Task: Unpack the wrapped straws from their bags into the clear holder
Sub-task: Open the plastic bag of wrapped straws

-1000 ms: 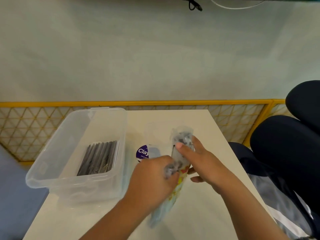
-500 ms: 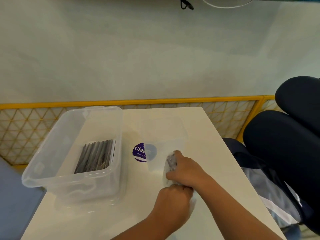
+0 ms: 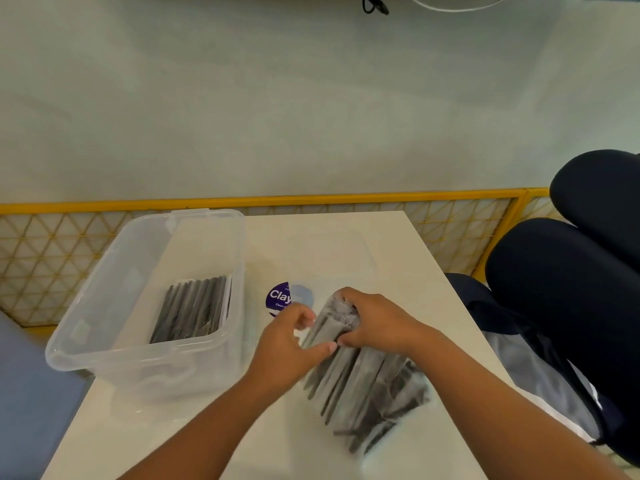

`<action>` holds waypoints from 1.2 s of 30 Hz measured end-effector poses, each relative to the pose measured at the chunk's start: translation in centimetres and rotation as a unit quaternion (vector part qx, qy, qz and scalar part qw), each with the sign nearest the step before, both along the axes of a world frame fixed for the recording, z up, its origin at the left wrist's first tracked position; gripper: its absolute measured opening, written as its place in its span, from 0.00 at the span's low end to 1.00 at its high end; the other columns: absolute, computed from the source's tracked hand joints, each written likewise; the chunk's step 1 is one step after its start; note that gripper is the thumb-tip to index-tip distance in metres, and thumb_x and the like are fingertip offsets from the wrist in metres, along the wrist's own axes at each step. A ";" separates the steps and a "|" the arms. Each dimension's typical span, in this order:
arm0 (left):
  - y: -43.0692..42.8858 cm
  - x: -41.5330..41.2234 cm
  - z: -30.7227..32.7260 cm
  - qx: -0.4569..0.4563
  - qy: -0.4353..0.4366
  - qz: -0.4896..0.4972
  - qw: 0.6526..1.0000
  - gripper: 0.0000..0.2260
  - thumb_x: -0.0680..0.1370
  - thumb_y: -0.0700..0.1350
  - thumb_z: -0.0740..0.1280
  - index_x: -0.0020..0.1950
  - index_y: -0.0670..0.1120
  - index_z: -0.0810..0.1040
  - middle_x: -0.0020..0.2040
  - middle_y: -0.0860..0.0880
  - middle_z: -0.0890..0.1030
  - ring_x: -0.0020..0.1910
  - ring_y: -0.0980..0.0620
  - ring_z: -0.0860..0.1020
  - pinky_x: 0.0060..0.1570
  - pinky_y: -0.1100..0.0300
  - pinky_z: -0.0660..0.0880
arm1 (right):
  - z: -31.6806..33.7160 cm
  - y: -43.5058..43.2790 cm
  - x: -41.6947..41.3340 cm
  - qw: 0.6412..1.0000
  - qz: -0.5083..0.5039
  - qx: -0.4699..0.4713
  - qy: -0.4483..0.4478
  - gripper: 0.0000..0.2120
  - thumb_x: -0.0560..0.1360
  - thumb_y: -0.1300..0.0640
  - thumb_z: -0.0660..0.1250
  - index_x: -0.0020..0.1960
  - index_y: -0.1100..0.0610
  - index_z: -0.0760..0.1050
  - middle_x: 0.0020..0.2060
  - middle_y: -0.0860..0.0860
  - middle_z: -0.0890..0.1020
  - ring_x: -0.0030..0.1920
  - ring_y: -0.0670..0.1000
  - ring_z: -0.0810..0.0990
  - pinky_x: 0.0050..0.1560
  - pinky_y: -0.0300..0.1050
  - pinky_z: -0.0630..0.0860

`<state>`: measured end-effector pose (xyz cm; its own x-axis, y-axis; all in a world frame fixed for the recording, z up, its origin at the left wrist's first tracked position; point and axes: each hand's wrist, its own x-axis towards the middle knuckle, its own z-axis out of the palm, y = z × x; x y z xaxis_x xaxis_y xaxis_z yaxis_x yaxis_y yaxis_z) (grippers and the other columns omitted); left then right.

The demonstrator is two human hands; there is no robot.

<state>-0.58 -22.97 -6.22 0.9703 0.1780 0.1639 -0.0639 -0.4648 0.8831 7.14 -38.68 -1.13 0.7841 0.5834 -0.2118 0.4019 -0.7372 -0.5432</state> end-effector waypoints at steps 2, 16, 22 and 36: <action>0.9 0.8 -0.2 0.019 0.063 -0.037 0.997 0.33 0.60 0.52 0.80 0.60 0.58 0.68 0.59 0.58 0.72 0.58 0.60 0.70 0.56 0.63 0.69 | 0.4 0.4 -0.1 0.999 0.028 0.029 0.002 0.30 0.66 0.54 0.75 0.64 0.48 0.67 0.50 0.48 0.78 0.46 0.49 0.76 0.47 0.46 0.75; 2.4 0.9 2.1 -0.160 0.156 -0.063 0.973 0.21 0.64 0.37 0.78 0.54 0.47 0.79 0.46 0.50 0.84 0.47 0.55 0.83 0.46 0.63 0.78 | 3.2 0.2 0.0 0.989 0.034 0.144 0.006 0.35 0.62 0.53 0.78 0.65 0.39 0.68 0.57 0.42 0.76 0.55 0.42 0.75 0.57 0.42 0.74; 2.4 0.8 4.6 -0.216 0.185 -0.036 0.958 0.16 0.66 0.37 0.77 0.45 0.50 0.73 0.36 0.56 0.84 0.37 0.61 0.81 0.54 0.56 0.75 | 5.0 -0.4 -0.4 0.984 0.046 0.137 -0.102 0.42 0.64 0.53 0.78 0.69 0.36 0.59 0.58 0.36 0.70 0.59 0.36 0.68 0.61 0.33 0.66; 3.5 1.1 6.3 -0.203 0.171 -0.061 0.962 0.31 0.52 0.47 0.83 0.52 0.47 0.78 0.43 0.50 0.86 0.45 0.53 0.84 0.51 0.55 0.78 | 6.3 0.6 -0.3 0.910 -0.047 0.395 -0.121 0.07 0.75 0.55 0.66 0.40 0.53 0.80 0.37 0.47 0.83 0.41 0.47 0.82 0.46 0.44 0.78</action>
